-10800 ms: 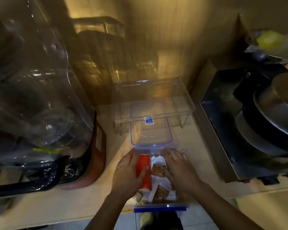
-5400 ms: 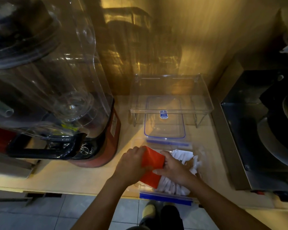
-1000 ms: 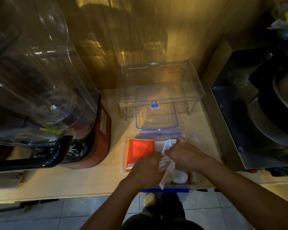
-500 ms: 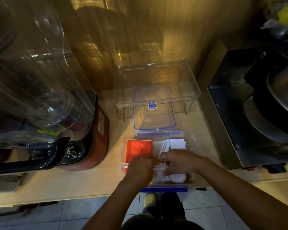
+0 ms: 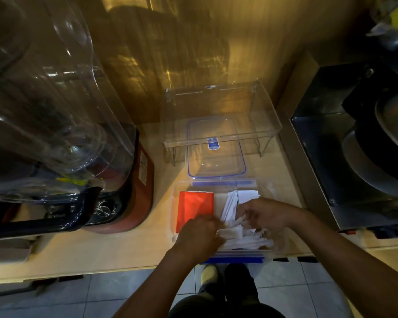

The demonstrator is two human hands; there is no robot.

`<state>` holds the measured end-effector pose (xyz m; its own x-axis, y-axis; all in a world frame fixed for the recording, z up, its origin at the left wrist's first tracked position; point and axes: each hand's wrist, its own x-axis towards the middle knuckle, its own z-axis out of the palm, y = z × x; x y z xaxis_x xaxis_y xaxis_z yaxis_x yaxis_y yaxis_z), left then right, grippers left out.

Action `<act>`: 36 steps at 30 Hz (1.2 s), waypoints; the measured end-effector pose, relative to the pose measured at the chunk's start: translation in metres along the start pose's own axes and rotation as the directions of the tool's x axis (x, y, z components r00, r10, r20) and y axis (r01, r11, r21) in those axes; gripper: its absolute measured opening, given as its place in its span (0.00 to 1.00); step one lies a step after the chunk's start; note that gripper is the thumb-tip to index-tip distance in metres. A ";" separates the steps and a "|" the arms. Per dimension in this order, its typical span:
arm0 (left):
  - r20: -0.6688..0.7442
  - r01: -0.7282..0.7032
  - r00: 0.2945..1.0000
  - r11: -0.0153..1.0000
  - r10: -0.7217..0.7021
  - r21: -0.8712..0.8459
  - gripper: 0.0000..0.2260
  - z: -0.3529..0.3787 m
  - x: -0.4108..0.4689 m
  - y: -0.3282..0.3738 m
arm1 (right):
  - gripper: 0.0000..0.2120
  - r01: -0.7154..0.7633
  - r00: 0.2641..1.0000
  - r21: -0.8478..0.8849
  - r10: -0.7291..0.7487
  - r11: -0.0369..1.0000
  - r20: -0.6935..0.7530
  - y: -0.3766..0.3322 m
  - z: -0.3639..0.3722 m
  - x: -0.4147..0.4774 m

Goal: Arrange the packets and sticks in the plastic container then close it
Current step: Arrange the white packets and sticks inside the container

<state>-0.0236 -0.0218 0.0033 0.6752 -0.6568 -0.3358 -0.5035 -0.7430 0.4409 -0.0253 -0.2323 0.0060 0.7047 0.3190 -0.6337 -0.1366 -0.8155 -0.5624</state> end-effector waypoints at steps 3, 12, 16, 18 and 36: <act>0.023 -0.048 0.999 0.998 0.047 0.042 0.18 0.004 0.001 0.002 | 0.20 0.009 0.998 -0.349 0.014 0.937 0.063 0.001 0.000 0.000; 0.233 -0.106 0.967 0.994 0.108 -0.019 0.30 0.015 -0.003 0.010 | 0.23 0.127 0.992 -0.620 -0.086 0.774 0.095 0.004 0.018 0.011; 0.197 -0.076 0.978 0.997 0.073 0.003 0.33 0.018 0.000 0.007 | 0.16 0.144 0.988 -0.517 -0.156 0.844 0.020 0.005 0.023 0.015; 0.159 -0.078 0.984 0.997 0.075 0.013 0.32 0.019 0.000 0.006 | 0.17 0.136 0.989 -0.509 -0.145 0.850 0.022 0.008 0.027 0.016; -0.097 -0.194 0.966 0.919 0.240 0.344 0.30 0.030 -0.008 0.007 | 0.11 0.188 0.966 -0.690 -0.260 0.699 0.001 -0.011 0.037 0.024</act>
<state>-0.0485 -0.0249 -0.0157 0.5837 -0.8002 -0.1378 -0.7787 -0.5998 0.1842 -0.0324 -0.1980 -0.0229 0.7155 0.5201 -0.4664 0.5174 -0.8431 -0.1463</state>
